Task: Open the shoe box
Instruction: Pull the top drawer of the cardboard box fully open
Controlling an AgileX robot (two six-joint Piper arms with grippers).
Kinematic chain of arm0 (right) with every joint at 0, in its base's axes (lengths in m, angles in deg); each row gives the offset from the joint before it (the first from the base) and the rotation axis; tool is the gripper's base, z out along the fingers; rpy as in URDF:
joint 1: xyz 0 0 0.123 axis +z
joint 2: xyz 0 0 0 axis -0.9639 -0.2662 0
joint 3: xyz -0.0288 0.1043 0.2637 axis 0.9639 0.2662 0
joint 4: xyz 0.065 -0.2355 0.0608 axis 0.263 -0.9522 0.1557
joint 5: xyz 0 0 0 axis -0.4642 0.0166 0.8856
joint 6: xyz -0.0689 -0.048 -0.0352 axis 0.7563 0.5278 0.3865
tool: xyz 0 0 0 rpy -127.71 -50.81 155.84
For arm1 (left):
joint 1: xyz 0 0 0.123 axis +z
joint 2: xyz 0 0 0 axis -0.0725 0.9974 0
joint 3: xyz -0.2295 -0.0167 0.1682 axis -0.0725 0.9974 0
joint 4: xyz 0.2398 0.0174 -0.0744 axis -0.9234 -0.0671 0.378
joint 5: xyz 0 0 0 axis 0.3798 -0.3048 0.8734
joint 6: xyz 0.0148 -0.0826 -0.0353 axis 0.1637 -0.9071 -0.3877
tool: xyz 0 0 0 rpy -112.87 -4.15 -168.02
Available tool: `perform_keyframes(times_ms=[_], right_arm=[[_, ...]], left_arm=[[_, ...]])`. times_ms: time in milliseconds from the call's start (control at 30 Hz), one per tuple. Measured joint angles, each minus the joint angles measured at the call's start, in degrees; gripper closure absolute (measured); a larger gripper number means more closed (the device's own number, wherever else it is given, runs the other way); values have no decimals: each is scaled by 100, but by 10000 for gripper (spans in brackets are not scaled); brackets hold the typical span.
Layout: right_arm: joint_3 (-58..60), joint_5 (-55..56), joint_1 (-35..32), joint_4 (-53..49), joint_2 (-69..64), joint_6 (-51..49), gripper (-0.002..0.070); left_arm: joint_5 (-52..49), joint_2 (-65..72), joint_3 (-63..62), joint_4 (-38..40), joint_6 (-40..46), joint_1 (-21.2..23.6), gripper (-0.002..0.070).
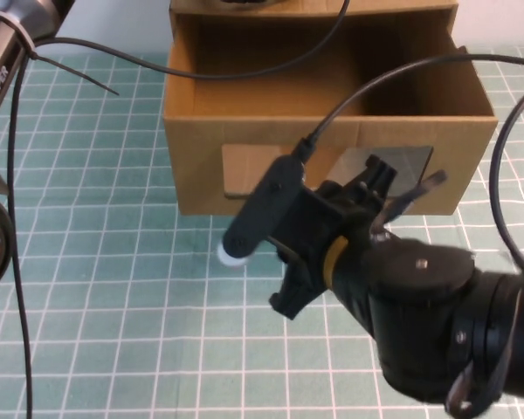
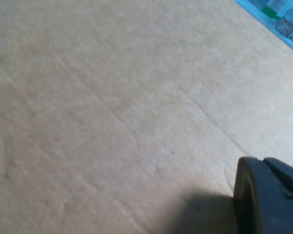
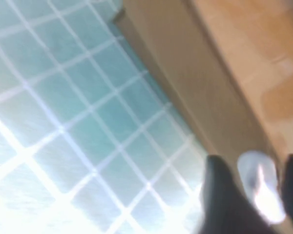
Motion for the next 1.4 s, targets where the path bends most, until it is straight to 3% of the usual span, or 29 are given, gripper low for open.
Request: perform_keyframes(times_ms=[100,167,333,467,667,733,900,967,1233,1400], right_arm=[[-403,53,5,1126,32,970,300],[-642,64,5,2062,104,1860,248],[-1254,-372,5,4630,513,4441,209],[-1702,-831,5,5339,1058,5369,210],[-2208,-952,5,4350,2153,5569,275],[-2256,-1098,5,3763,2533,5584,342],[-2264,-1965,5,2549,3183,5392,605],[-2264,-2335,5,2345,3377,5182,651],[-1206,-2894,5,2130,4738,4240,686],[271,-2535,5,1726,5882,3054,687]], left_arm=[[0,-13,0,0,-64,0,680],[0,-47,0,0,-126,0,680],[-287,-268,-67,-251,-334,50,680],[-856,-652,-297,-596,-449,173,680],[-1288,-1642,-495,-1696,-881,287,680],[-1320,-2037,-449,-2223,-1100,287,680],[-1356,-3012,32,-2940,-1376,300,680],[-1356,-3428,416,-3139,-1389,300,680],[-1356,-5430,3382,-3984,-1439,300,680],[-728,-7000,6183,-4390,-1821,300,680]])
